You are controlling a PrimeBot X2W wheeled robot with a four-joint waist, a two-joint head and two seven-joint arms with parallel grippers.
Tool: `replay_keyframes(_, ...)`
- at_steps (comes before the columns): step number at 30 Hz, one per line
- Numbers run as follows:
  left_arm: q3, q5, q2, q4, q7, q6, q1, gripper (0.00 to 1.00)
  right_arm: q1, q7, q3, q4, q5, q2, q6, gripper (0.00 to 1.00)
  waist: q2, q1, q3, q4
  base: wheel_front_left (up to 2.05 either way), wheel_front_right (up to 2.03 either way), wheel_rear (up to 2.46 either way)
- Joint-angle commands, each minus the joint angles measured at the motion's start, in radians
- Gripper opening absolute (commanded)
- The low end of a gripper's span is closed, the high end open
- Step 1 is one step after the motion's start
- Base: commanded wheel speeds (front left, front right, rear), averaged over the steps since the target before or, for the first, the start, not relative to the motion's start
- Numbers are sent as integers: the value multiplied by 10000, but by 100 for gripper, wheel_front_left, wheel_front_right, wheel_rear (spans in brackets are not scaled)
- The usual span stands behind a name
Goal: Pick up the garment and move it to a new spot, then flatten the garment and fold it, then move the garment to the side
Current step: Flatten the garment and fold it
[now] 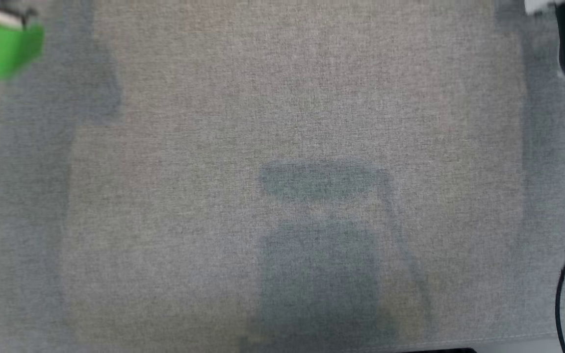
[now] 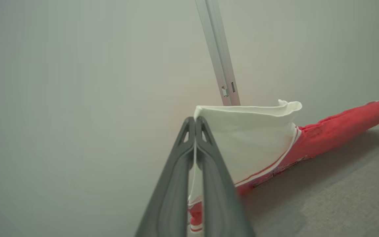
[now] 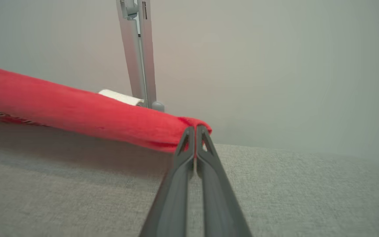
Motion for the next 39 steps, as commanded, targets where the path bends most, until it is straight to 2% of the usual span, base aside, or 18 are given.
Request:
replay_keyframes(1, 400, 197, -23, -525, 4, -134, 836, 0, 692, -38, -234, -392, 148, -173, -11, 0, 0, -3, -1155, -57, 0, 0, 0)
replay_keyframes(6, 1098, 553, -68, -1756, 3, -384, 3808, 0, 2963, -34, -578, -1301, 500, -424, -14, 0, 0, -3, -2433, -55, 0, 0, 0)
replay_keyframes(11, 1537, 780, -191, -2292, 3, -470, 6334, 0, 5059, -32, -296, -2021, 873, -629, -16, 0, 0, -3, -3268, -105, 0, 0, 0)
replay_keyframes(20, 2096, 960, -1062, -2743, 3, -490, 9346, 0, 7996, -32, -259, -3672, 1166, -881, -14, 0, 0, -3, -4244, -323, 0, 0, 0)
replay_keyframes(24, 1961, 975, -1217, -3017, 3, -496, 10125, 0, 8885, -32, -394, -4238, 972, -922, -14, 0, 0, -3, -4490, -348, 0, 0, 0)
replay_keyframes(26, 1934, 937, -1275, -3355, 3, -487, 10807, 0, 9758, -34, -776, -4829, 820, -907, -14, 0, 0, -3, -4637, -328, 0, 0, 0)
replay_keyframes(32, 1831, 833, -1025, -4001, 3, -485, 11880, 0, 11193, -32, -1442, -5785, 426, -945, -14, 0, 0, -3, -4771, -330, 0, 0, 0)
replay_keyframes(36, 1485, 663, -833, -4000, 3, -487, 11758, 0, 11287, -32, -1402, -6014, 268, -824, -14, 0, 0, -3, -4792, -454, 0, 0, 0)
replay_keyframes(39, 939, 471, -600, -3567, 4, -486, 11162, 0, 10820, -33, -957, -5392, 369, -791, -14, 0, 0, -3, -4779, -578, 0, 0, 0)
